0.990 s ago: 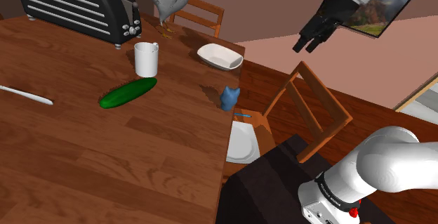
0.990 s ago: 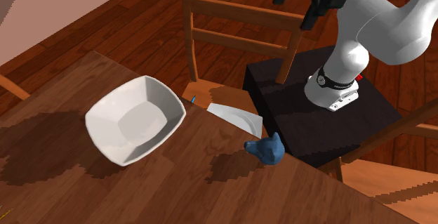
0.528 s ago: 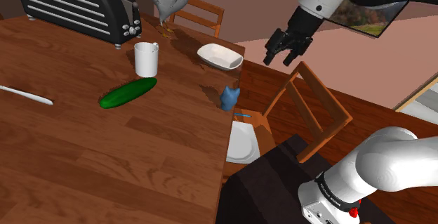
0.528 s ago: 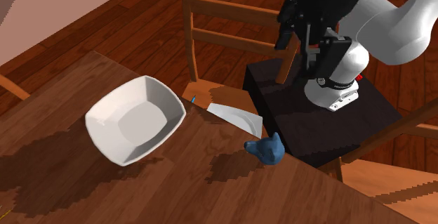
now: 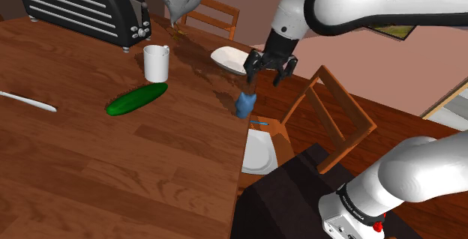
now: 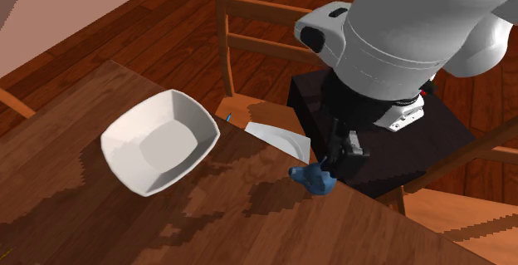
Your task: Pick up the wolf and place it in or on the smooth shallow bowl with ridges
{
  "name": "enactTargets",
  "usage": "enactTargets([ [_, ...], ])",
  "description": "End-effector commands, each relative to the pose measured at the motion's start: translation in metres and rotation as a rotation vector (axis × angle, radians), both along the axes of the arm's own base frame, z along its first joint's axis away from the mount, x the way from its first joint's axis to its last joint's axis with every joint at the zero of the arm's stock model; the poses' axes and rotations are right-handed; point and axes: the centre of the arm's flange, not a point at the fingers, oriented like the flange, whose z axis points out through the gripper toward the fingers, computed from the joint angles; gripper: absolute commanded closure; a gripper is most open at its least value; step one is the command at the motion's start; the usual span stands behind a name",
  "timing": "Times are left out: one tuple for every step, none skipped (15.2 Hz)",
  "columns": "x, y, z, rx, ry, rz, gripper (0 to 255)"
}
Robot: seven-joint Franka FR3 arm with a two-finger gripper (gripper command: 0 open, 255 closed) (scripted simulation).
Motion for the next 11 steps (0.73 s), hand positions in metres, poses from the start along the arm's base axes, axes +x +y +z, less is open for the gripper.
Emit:
enactTargets([
  [0.013,0.018,-0.017,-0.006,0.017,-0.055,0],
  [0.02,0.026,-0.026,-0.01,0.026,-0.081,0],
  [0.025,0.031,-0.033,-0.012,0.032,-0.098,0],
  [0.025,0.031,-0.038,-0.012,0.032,-0.098,0],
  [0.025,0.031,-0.043,-0.012,0.032,-0.098,0],
  [0.025,0.031,-0.048,-0.012,0.032,-0.098,0],
  [0.025,0.031,-0.054,-0.012,0.032,-0.098,0],
  [0.025,0.031,-0.059,-0.012,0.032,-0.098,0],
  [0.025,0.031,-0.064,-0.012,0.032,-0.098,0],
  [0.025,0.031,-0.07,-0.012,0.032,-0.098,0],
  [0.025,0.031,-0.073,-0.012,0.032,-0.098,0],
])
